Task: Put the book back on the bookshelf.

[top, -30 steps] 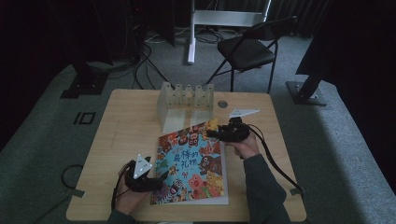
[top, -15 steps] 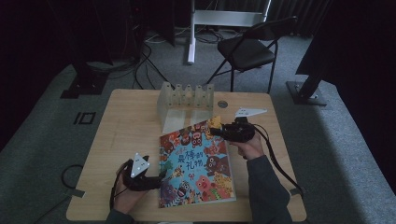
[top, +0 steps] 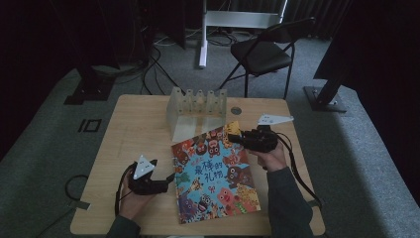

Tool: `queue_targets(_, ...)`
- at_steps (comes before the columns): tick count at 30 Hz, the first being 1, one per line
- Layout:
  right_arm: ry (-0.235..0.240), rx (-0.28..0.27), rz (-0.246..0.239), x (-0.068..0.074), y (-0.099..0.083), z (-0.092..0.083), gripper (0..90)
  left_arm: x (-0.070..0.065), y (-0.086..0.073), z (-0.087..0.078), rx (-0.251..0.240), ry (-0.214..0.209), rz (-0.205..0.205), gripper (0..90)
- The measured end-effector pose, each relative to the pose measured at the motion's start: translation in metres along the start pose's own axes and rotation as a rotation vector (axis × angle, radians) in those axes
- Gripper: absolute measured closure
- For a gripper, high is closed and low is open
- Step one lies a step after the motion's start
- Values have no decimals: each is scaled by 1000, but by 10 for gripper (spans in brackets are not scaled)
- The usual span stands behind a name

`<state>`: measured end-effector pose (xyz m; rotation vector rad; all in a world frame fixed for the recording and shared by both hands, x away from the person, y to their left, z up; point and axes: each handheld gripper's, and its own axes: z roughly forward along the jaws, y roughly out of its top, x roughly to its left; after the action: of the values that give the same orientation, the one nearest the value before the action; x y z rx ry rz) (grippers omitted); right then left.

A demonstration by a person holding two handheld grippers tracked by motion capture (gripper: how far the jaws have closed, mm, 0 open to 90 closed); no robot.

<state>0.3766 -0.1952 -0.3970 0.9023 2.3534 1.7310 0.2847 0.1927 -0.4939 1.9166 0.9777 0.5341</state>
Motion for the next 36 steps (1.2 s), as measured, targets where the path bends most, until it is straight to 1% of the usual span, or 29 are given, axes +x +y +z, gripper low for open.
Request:
queue_targets(1,1,-7,0,0,0,-1,722,4,3,3,-8,-1,-1,145)
queue_targets(3,4,-17,3,0,1,-4,729,5,4,4,-10,2,6,146)
queue_targets(6,3,-25,5,0,2,-6,734,7,10,7,-28,-18,20,146)
queue_targets(7,2,-34,6,0,3,-9,740,10,14,10,-47,-41,9,146)
queue_targets(10,0,-38,7,0,4,-10,742,12,16,13,-58,-51,-3,146)
queue_targets(11,1,-51,4,0,5,-14,749,20,20,20,-65,-94,-35,145)
queue_targets(12,2,-54,5,0,5,-14,751,22,21,24,-66,-105,-43,146)
queue_targets(15,4,-64,0,0,7,-18,757,25,25,29,-71,-122,-45,145)
queue_targets(19,8,-86,1,0,8,-24,768,27,30,32,-94,-144,-31,145)
queue_targets(22,12,-101,9,-2,9,-28,776,27,33,35,-89,-151,-18,145)
queue_targets(24,17,-108,11,-2,10,-29,778,27,35,40,-79,-172,-18,145)
queue_targets(25,19,-112,7,-2,10,-30,779,27,36,42,-79,-176,-15,145)
queue_targets(26,20,-113,7,-2,10,-30,779,26,36,45,-82,-192,-14,145)
queue_targets(29,29,-120,3,-1,10,-32,781,26,37,53,-73,-209,-27,145)
queue_targets(31,39,-123,3,-1,11,-32,783,25,37,58,-72,-234,-30,145)
queue_targets(33,48,-128,3,-1,10,-33,784,25,38,60,-85,-268,-36,144)
queue_targets(36,60,-140,12,-3,8,-34,786,24,41,61,-93,-287,-34,143)
